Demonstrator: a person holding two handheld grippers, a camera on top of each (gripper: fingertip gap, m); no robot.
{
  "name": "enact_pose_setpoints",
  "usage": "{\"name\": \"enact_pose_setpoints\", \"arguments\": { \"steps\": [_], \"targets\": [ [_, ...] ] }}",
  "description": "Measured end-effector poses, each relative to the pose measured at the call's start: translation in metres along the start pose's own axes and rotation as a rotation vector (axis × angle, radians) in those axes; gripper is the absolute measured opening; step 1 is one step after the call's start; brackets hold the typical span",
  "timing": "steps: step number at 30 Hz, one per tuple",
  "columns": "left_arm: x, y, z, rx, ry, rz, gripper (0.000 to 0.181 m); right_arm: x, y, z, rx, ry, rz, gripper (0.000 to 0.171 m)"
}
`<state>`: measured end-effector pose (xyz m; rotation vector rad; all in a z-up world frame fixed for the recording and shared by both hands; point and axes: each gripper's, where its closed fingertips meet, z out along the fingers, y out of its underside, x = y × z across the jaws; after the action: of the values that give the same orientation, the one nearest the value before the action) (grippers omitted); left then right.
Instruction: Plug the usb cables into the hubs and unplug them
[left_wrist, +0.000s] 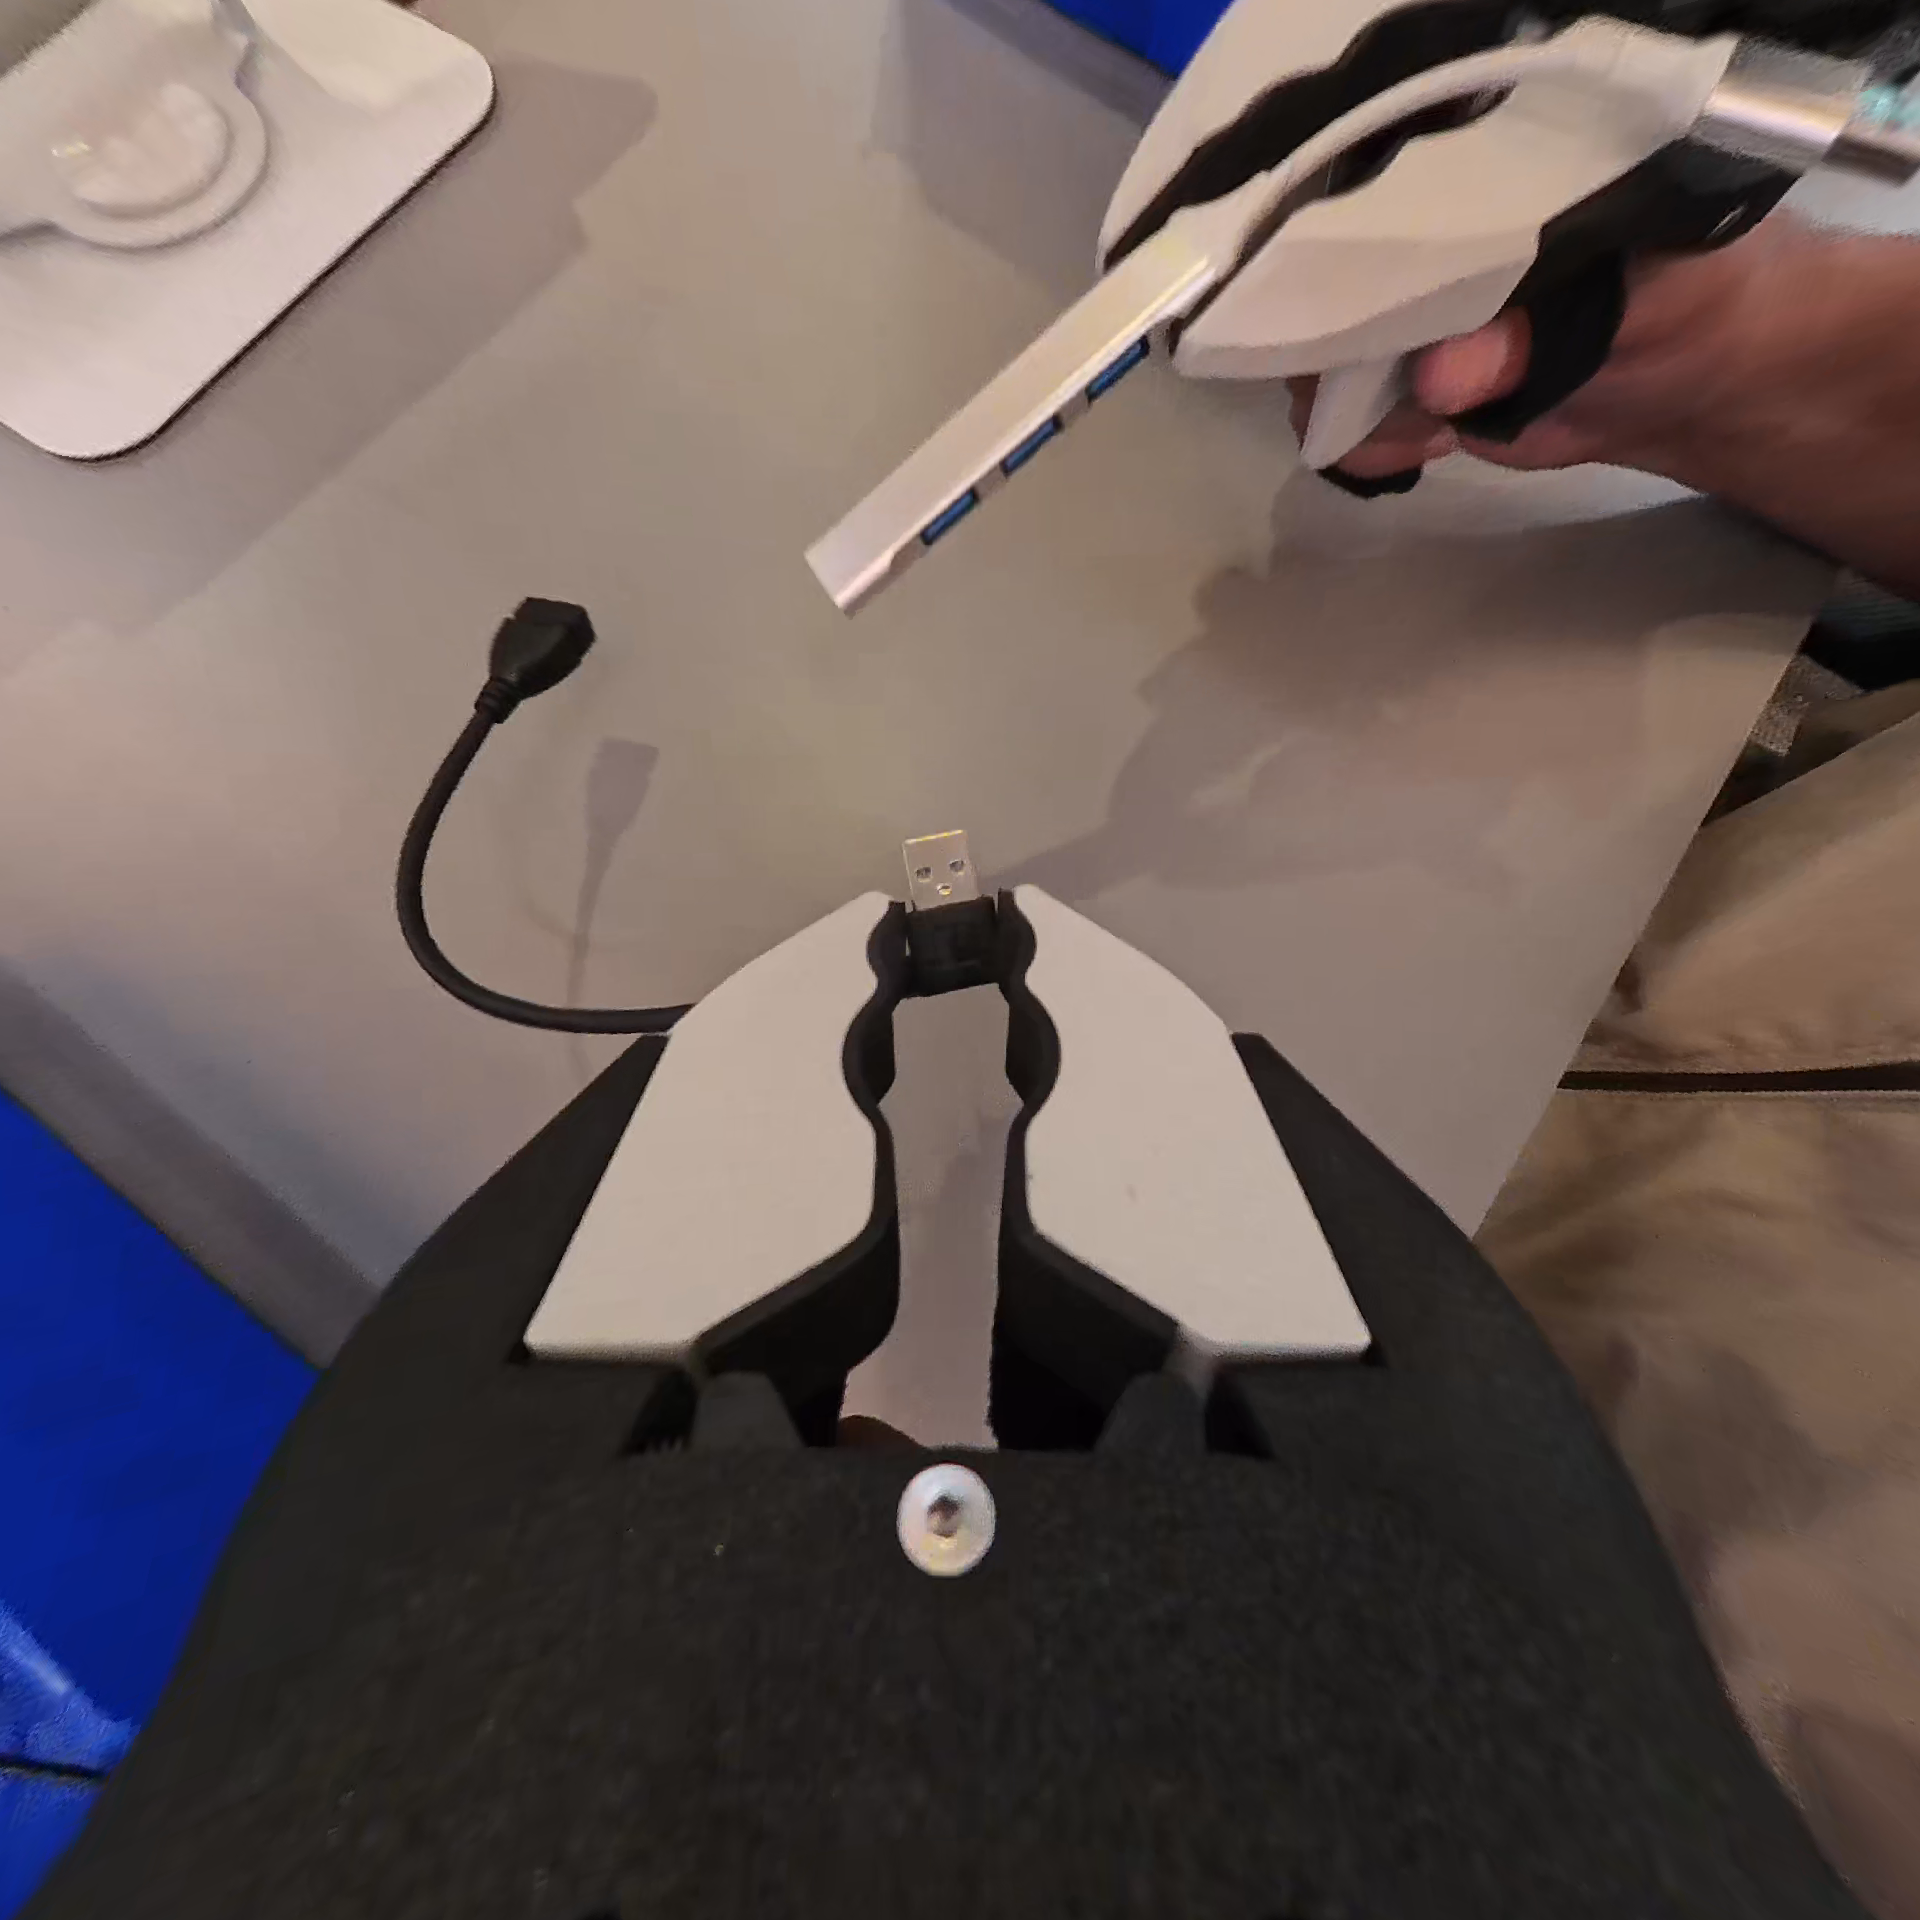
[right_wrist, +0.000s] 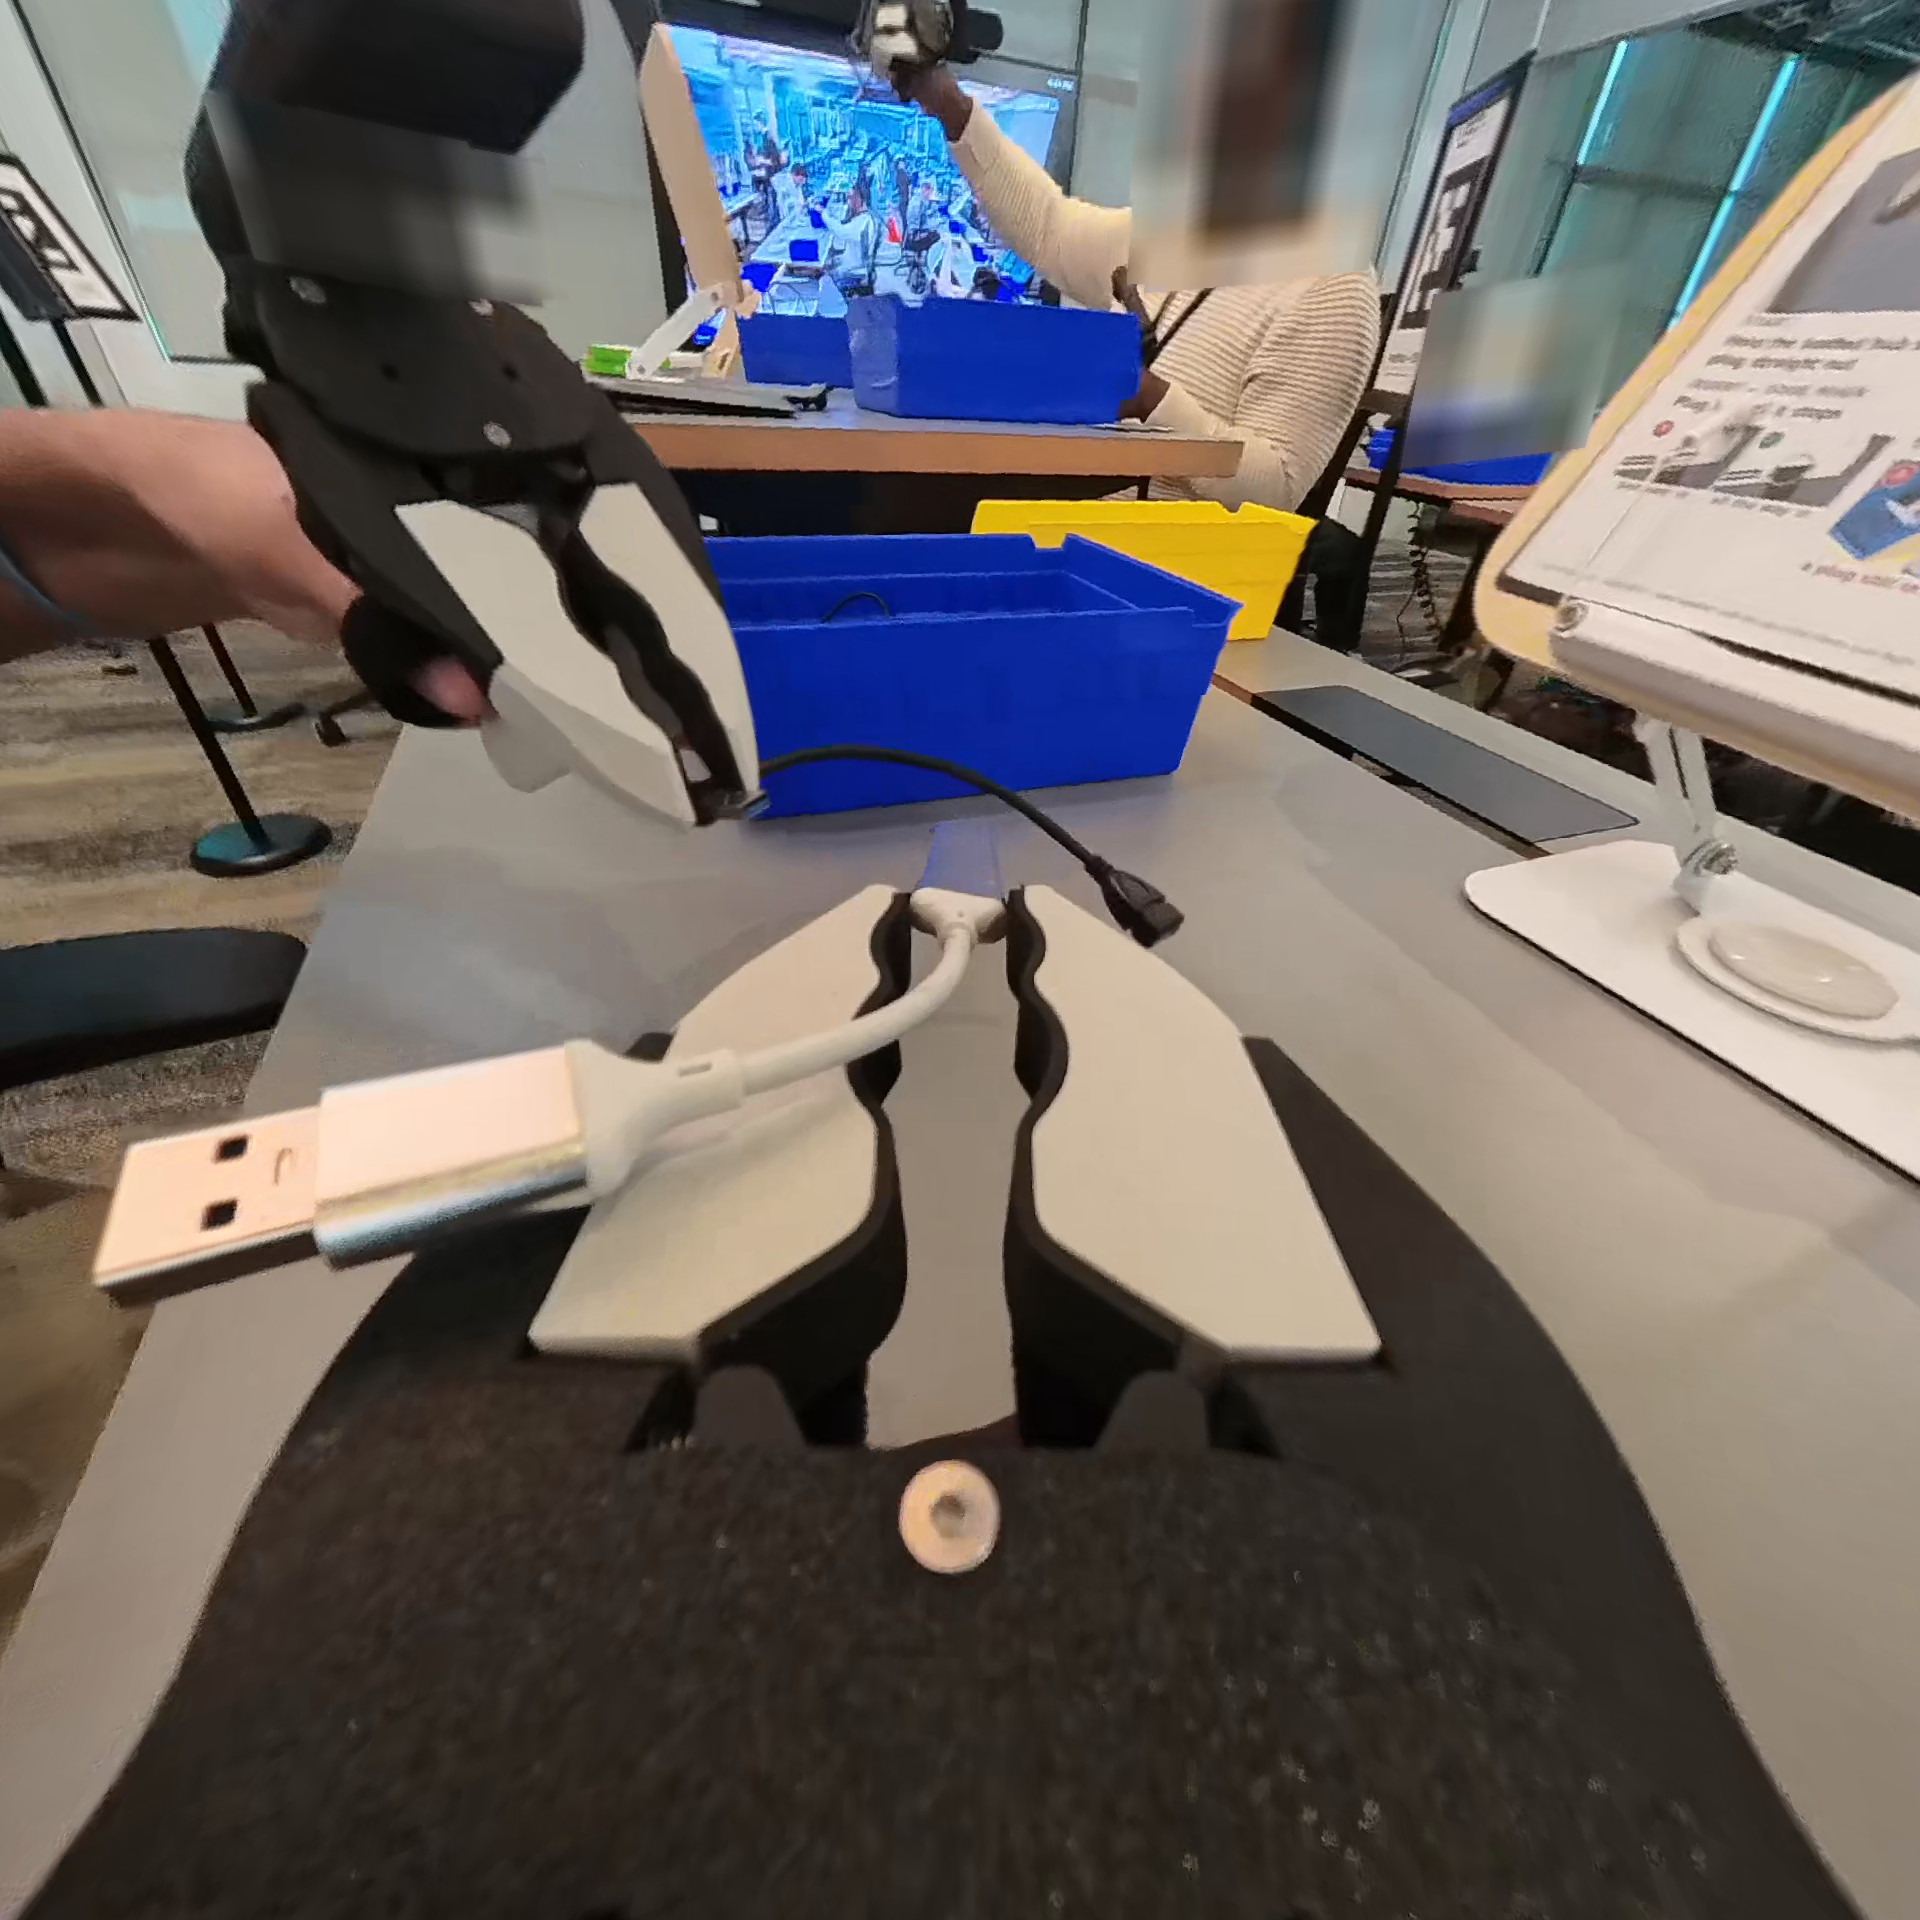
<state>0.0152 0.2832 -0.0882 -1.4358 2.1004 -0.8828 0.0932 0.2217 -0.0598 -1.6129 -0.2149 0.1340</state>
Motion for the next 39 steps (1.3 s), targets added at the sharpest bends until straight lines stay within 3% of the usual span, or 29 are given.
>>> {"name": "enact_pose_setpoints", "arguments": {
  "steps": [11, 30, 39],
  "targets": [
    [0.005, 0.001, -0.015, 0.162, 0.042, -0.033, 0.016, -0.011, -0.002, 0.001, 0.021, -0.034, -0.051, 0.018],
    [0.006, -0.007, 0.002, 0.152, 0.042, -0.133, 0.016, -0.011, -0.001, 0.004, 0.033, -0.062, 0.029, 0.018],
    [0.003, -0.018, 0.001, 0.283, 0.115, -0.230, 0.016, 0.005, -0.002, 0.000, 0.068, -0.041, 0.083, 0.018]
  ]
}}
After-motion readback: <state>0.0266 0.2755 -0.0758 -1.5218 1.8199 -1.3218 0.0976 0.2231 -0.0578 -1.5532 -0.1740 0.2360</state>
